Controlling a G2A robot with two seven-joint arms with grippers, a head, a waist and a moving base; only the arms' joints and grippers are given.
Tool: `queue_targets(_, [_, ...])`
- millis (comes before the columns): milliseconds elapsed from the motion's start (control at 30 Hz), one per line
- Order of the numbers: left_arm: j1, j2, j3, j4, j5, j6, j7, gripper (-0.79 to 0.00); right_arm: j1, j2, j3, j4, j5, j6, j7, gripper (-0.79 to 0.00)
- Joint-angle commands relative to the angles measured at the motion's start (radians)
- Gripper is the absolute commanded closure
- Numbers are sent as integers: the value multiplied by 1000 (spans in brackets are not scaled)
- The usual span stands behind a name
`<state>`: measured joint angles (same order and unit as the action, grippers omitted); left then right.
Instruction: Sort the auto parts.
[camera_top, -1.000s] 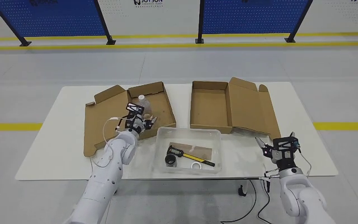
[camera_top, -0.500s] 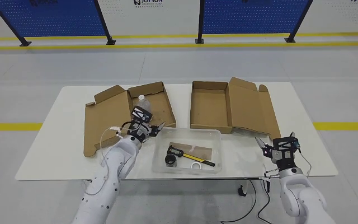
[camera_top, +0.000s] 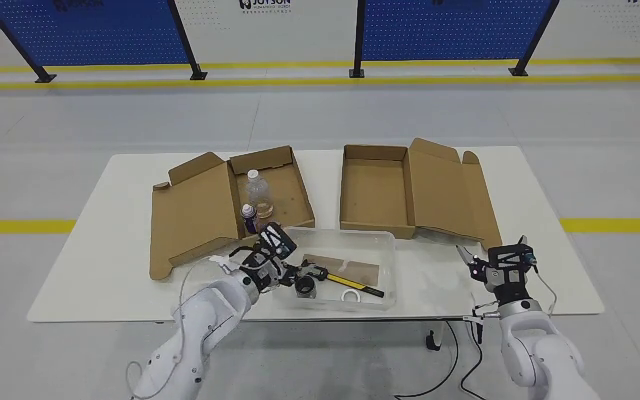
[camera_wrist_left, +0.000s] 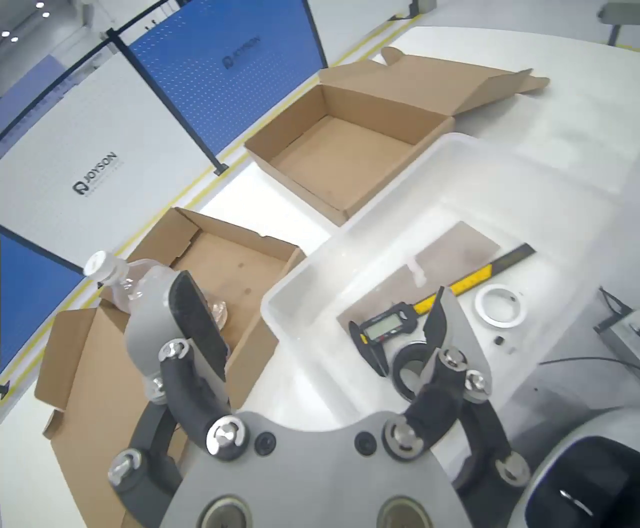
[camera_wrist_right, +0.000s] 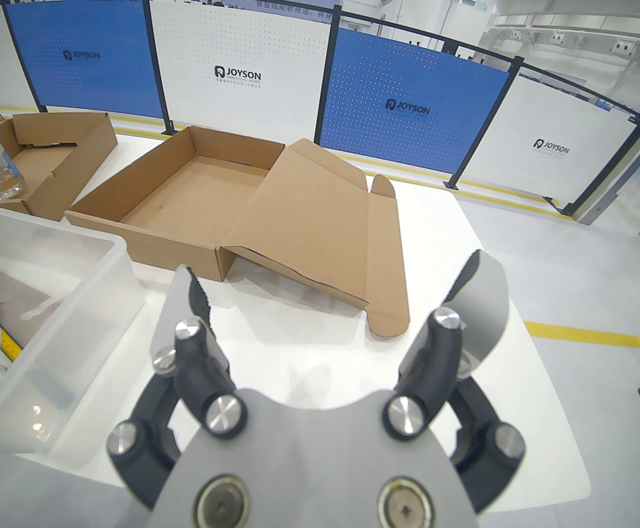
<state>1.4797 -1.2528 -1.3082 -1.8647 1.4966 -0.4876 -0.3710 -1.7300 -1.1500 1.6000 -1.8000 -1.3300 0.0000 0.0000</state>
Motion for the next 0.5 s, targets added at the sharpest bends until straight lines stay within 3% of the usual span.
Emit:
queue_targets(0, [-7, 0, 12, -22, -67, -46, -85, -785, 0, 0, 0, 0, 0, 0, 0, -785])
queue_targets(167, [-63, 3, 35, -23, -199, -124, -301, -785, 0, 0, 0, 0, 0, 0, 0, -785])
queue_targets(367, [-152, 7, 74, 32, -473, -201, -607, -785, 0, 0, 0, 0, 0, 0, 0, -785])
queue_targets(467, [-159, 8, 74, 33, -485, -202, -620, -785, 0, 0, 0, 0, 0, 0, 0, -785])
